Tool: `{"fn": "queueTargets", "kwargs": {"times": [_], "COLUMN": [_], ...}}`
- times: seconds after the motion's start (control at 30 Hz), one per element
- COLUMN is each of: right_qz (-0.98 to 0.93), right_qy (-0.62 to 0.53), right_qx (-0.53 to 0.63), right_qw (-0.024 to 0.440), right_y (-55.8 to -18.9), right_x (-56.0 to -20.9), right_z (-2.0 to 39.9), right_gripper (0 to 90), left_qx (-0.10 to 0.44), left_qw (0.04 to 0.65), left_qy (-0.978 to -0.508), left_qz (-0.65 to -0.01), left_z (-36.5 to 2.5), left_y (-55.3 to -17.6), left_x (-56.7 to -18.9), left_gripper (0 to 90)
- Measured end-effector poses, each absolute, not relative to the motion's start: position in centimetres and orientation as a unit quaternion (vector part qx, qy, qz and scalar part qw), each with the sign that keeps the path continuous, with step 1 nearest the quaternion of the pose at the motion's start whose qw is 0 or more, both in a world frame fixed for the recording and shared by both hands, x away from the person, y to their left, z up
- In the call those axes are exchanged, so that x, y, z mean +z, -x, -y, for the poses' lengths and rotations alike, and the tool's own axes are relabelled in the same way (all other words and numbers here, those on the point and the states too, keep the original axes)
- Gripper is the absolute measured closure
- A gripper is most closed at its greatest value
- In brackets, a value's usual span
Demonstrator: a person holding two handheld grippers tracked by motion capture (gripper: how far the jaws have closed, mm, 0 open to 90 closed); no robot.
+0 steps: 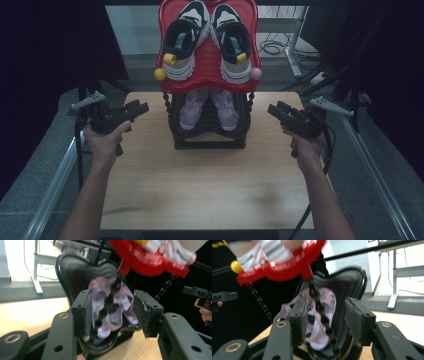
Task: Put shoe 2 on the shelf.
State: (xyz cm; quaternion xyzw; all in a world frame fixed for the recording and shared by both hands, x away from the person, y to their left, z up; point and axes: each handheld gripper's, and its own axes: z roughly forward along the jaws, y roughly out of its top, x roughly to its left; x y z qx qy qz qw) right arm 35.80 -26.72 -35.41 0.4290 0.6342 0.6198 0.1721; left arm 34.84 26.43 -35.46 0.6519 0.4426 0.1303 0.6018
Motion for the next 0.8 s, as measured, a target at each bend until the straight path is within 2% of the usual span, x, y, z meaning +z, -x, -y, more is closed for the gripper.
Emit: {"fn": "queueTargets", "kwargs": {"times": [0.8], "right_qz": [-0.693], "right_qy": [-0.459], "right_qx": [0.543], "right_qw": [0.121], "right_y": [-33.4], "right_x": [-46.7], "right_z": [25.8], "right_gripper": [52.0], "left_qx": [0.075], "left_qw": [0.521], "left_qy": [-0.709], "left_qz": [-0.469], "left_z": [-25.4], "left_y": [-32.1], "left_x": [-46.7], "left_gripper": [50.7]}}
